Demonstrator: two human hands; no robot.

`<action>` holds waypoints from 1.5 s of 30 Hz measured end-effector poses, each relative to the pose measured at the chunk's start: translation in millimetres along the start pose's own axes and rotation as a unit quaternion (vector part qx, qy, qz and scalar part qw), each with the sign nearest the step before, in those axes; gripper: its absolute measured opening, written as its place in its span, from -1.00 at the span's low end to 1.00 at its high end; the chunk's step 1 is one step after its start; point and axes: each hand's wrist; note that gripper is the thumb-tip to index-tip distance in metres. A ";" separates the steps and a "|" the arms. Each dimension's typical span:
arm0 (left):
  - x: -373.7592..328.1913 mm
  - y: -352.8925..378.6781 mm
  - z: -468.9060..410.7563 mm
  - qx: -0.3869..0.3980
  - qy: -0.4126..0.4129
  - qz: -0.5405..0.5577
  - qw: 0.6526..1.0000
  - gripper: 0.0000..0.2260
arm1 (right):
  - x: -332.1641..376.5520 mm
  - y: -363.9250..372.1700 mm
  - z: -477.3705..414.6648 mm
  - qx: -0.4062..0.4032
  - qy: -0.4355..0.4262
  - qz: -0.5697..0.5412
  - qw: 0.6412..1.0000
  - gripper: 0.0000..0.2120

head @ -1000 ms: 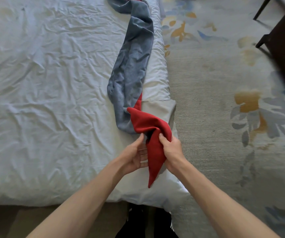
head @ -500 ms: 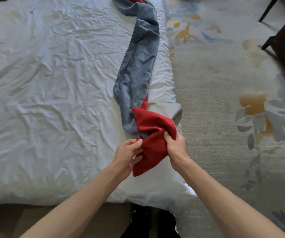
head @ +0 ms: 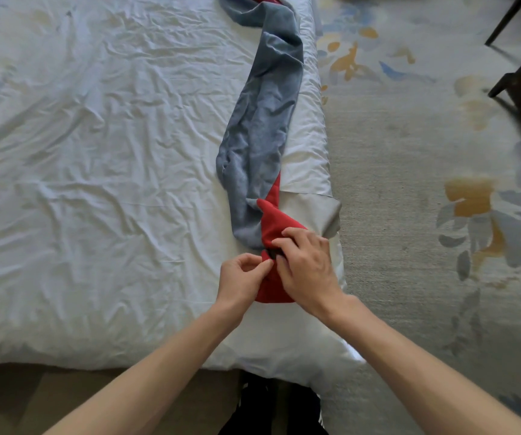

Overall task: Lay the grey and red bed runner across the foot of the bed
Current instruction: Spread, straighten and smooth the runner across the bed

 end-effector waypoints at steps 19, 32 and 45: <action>51.2 15.7 28.4 -0.059 0.043 -0.236 0.969 -0.82 | -51.8 16.4 -9.2 0.110 0.293 0.083 0.946 -0.92; 104.2 43.4 22.7 -0.002 0.216 -0.418 0.882 -0.77 | -20.8 83.3 -16.2 0.303 0.068 0.182 0.933 -0.87; 81.5 7.0 -60.3 -0.026 0.015 -0.252 0.967 -0.74 | -61.3 73.6 14.0 0.167 0.001 0.135 0.977 -0.88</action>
Point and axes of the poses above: each hand's wrist, its own z-axis away from the middle knuckle, its own y-axis out of the palm, x = y × z, and after that the axes turned 2 degrees about -y, right-handed
